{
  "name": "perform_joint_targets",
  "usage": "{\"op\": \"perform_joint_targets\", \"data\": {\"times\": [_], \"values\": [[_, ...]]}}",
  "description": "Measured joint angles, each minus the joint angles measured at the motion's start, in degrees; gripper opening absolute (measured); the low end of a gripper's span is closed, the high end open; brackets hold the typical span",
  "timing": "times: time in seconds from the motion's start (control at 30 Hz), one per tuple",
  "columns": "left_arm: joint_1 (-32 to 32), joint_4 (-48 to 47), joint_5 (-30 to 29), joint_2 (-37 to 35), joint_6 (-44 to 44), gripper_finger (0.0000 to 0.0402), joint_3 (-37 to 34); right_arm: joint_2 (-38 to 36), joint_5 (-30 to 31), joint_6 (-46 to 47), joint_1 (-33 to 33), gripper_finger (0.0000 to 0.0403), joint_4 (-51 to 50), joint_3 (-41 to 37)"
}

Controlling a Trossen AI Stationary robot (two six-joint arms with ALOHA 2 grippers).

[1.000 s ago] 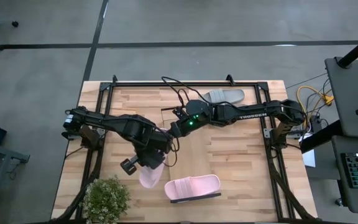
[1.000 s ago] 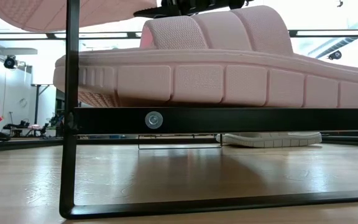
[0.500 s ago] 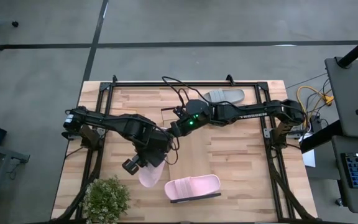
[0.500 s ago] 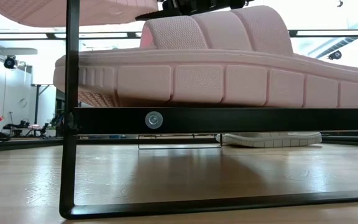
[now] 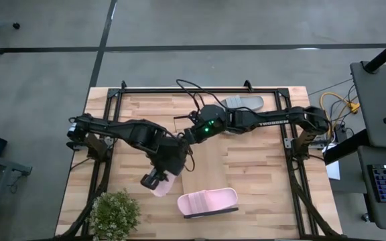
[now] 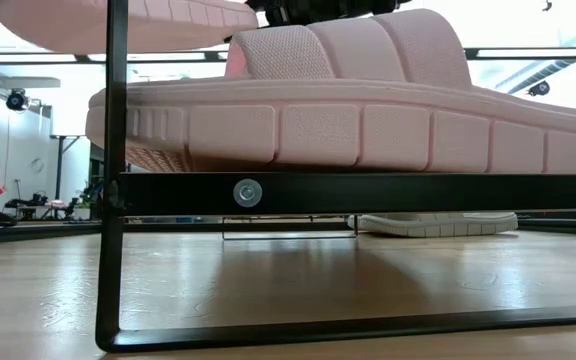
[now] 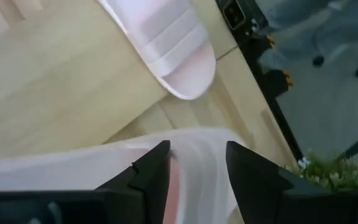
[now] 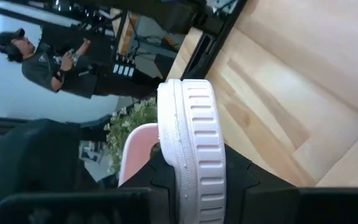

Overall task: Pick and place slides into the shelf
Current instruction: Put the pink slide on the shelf

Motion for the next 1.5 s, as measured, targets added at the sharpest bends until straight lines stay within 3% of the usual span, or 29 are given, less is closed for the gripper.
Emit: {"op": "perform_joint_targets", "data": {"times": [0.43,0.9,1.27,1.5], "values": [[0.0,11.8,0.3,-4.8,-7.0,0.0140,-0.1,-1.1,3.6,-2.2,-1.6,0.0059,-4.0,-0.1],[0.6,12.3,-22.1,-14.4,-8.3,0.0140,-1.1,-6.9,13.0,-4.5,-1.6,0.0058,-9.0,-0.7],[1.3,12.3,-38.9,-17.5,-10.8,0.0140,-1.4,-13.1,21.6,-2.4,1.6,0.0058,-9.7,-5.5],[1.3,12.4,-41.1,-17.5,-10.8,0.0140,-1.5,-16.8,25.8,0.7,4.8,0.0058,-8.9,-10.0]]}}
